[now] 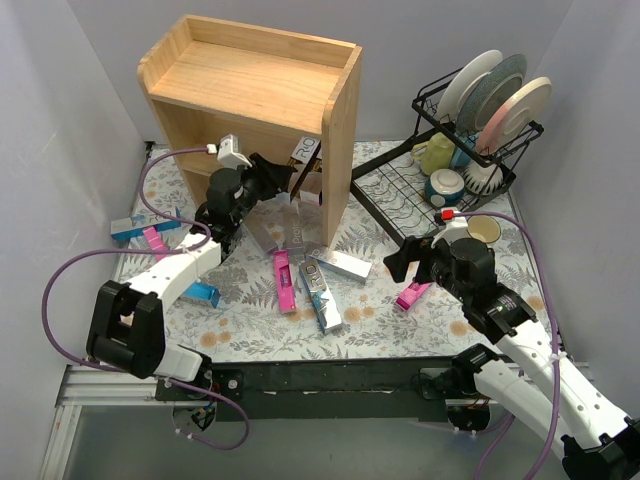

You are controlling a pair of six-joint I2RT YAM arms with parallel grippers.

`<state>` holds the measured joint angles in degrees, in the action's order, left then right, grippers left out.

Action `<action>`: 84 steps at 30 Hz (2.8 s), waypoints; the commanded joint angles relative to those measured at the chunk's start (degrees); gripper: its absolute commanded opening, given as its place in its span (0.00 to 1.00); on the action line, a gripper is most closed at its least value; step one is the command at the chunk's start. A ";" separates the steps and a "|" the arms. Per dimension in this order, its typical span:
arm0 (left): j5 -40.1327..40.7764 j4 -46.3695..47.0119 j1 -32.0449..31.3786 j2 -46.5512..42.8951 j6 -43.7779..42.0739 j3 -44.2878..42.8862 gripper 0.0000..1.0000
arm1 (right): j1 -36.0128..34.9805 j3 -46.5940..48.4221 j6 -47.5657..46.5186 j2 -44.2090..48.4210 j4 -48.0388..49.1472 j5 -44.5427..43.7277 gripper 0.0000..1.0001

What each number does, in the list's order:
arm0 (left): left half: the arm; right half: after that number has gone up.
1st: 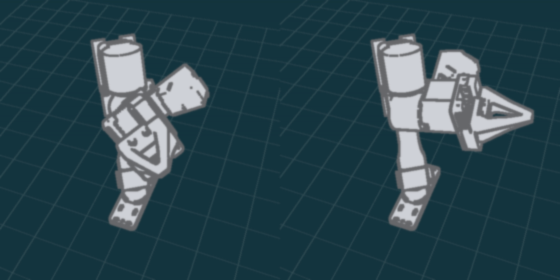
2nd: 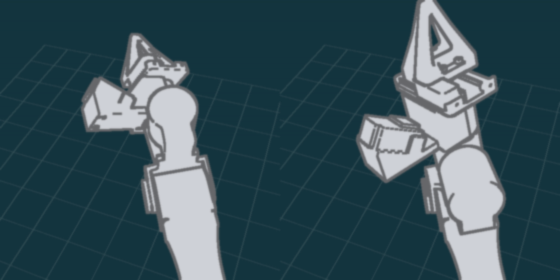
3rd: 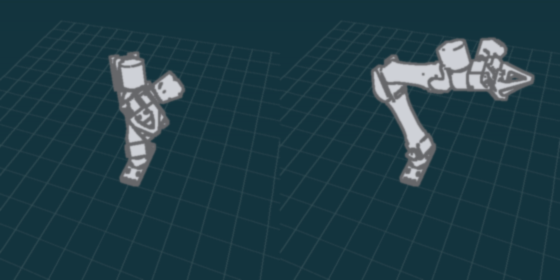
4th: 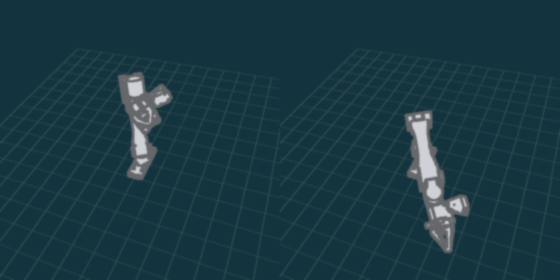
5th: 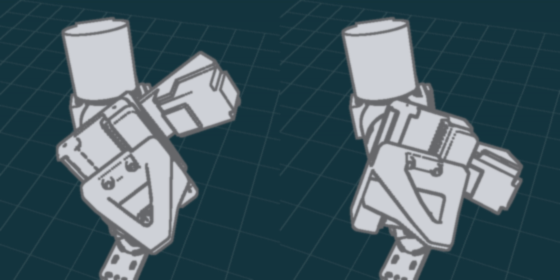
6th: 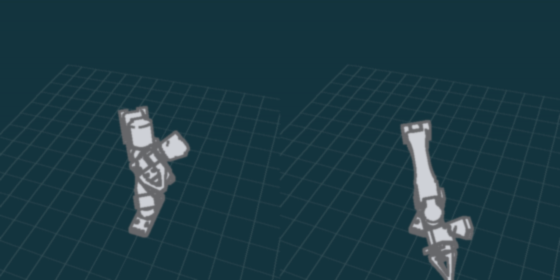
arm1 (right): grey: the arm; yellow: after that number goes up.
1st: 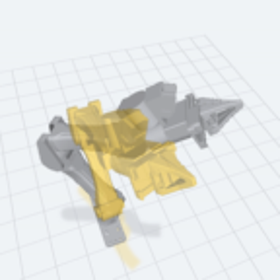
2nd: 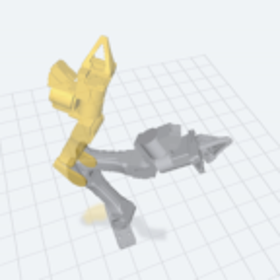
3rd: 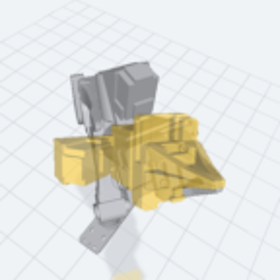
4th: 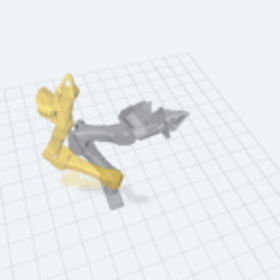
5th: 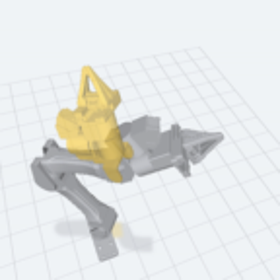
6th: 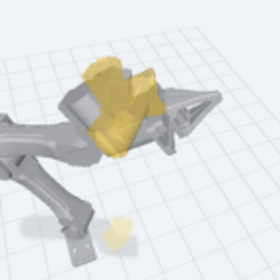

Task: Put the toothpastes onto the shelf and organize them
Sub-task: Adjust the toothpaste on the shelf, then pick up the toothpaste from the center of the board.

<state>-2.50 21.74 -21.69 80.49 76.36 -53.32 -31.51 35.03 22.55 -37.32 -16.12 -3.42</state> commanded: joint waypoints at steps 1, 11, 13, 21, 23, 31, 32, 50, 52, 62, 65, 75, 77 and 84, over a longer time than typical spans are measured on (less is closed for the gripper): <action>-3.03 -0.12 0.07 1.86 1.34 -2.31 0.32 | 0.22 -0.05 0.31 0.58 2.49 -0.18 0.97; -1.19 1.38 -0.28 4.24 3.09 -3.72 0.31 | 0.22 0.13 -0.13 1.37 1.79 -0.97 0.97; -1.36 1.99 -0.37 4.59 3.36 -3.72 0.31 | 0.22 0.13 -0.13 1.37 1.71 -1.06 0.97; -1.89 3.05 -0.72 6.79 3.45 -5.04 0.30 | 0.22 0.22 -0.05 1.02 1.62 -0.71 0.97; -2.42 3.22 -0.89 6.87 3.45 -5.04 0.30 | 0.22 0.39 -0.13 1.11 1.44 -0.62 0.97; -8.65 3.23 -1.51 6.00 1.69 -4.42 0.32 | 0.22 0.13 -0.04 1.20 1.70 -0.36 0.97; -8.66 2.96 -1.77 5.91 1.25 -4.34 0.35 | 0.22 0.22 0.04 1.11 1.79 -0.45 0.97; 8.73 -11.79 -0.98 -13.06 -9.73 -1.62 0.91 | 0.22 0.83 -3.11 2.51 2.41 -0.62 0.97; 12.23 -16.69 -0.72 -16.93 -12.10 0.13 0.94 | 0.22 1.45 -4.43 2.52 2.15 -0.27 0.97; 26.05 -29.04 7.70 -23.80 -16.94 11.73 0.98 | 0.22 -0.31 -12.43 2.96 3.72 2.98 0.97; 25.80 -29.12 12.37 -21.08 -14.31 12.10 0.98 | 0.22 -0.57 -14.19 2.26 4.08 3.07 0.97; 27.99 -27.46 17.21 -13.18 -16.50 12.62 0.98 | 0.22 -3.38 -16.66 2.87 6.71 5.97 0.96; 28.08 -27.36 18.61 -11.59 -16.77 12.37 0.98 | 0.22 -3.56 -16.22 2.87 7.06 6.14 0.95; 27.64 -28.33 21.61 -5.52 -16.41 11.48 0.98 | 0.22 -3.74 -15.95 2.25 7.68 9.39 0.94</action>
<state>23.68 -6.20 -0.64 73.69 60.84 -40.97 -31.51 31.68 7.18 -35.22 -11.90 3.40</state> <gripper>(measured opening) 0.982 0.947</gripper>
